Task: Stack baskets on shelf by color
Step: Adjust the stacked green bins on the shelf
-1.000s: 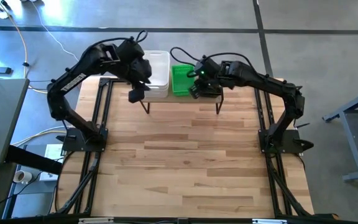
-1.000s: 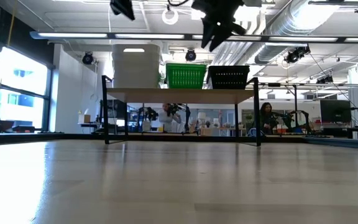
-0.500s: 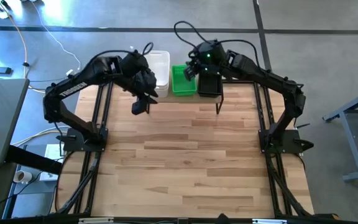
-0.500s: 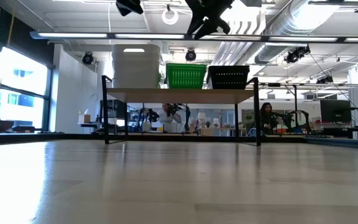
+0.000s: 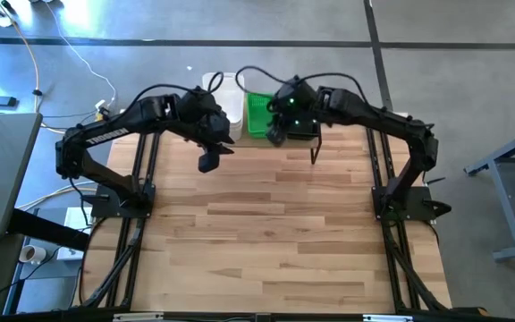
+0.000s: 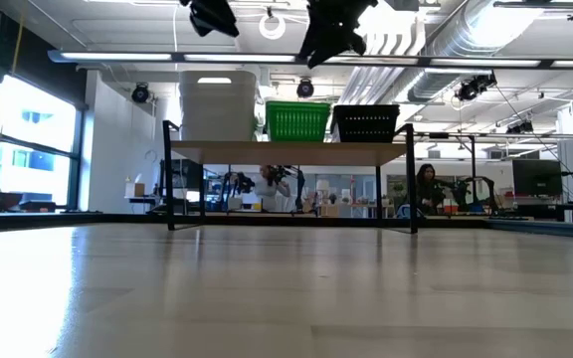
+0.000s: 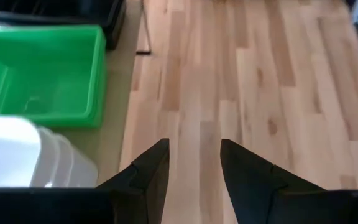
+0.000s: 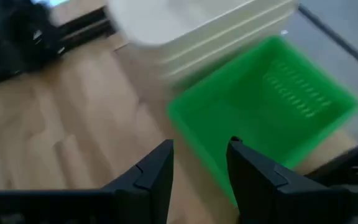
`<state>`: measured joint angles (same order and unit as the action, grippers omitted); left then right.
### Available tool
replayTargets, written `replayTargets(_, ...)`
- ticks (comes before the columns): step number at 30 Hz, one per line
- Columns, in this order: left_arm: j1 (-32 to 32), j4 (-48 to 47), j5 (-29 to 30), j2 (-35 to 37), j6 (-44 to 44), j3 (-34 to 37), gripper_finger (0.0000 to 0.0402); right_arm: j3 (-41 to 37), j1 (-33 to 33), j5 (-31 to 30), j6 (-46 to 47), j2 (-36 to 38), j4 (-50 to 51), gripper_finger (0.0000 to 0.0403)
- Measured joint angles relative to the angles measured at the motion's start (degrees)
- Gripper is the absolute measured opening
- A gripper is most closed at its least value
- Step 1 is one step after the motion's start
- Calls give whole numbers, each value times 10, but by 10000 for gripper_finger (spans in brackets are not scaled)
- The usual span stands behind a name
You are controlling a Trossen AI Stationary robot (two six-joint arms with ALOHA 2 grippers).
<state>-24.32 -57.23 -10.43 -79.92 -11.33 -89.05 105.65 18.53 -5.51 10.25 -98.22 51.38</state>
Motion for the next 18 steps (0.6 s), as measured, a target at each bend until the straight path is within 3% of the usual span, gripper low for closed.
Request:
replayTargets(10, -1, 3, 6, 46, 6, 63, 133, -63, -28, 29, 43, -5, -15, 133)
replayTargets(18, 5, 1, 6, 82, 37, 83, 133, -101, -40, 10, 63, -5, -91, 133)
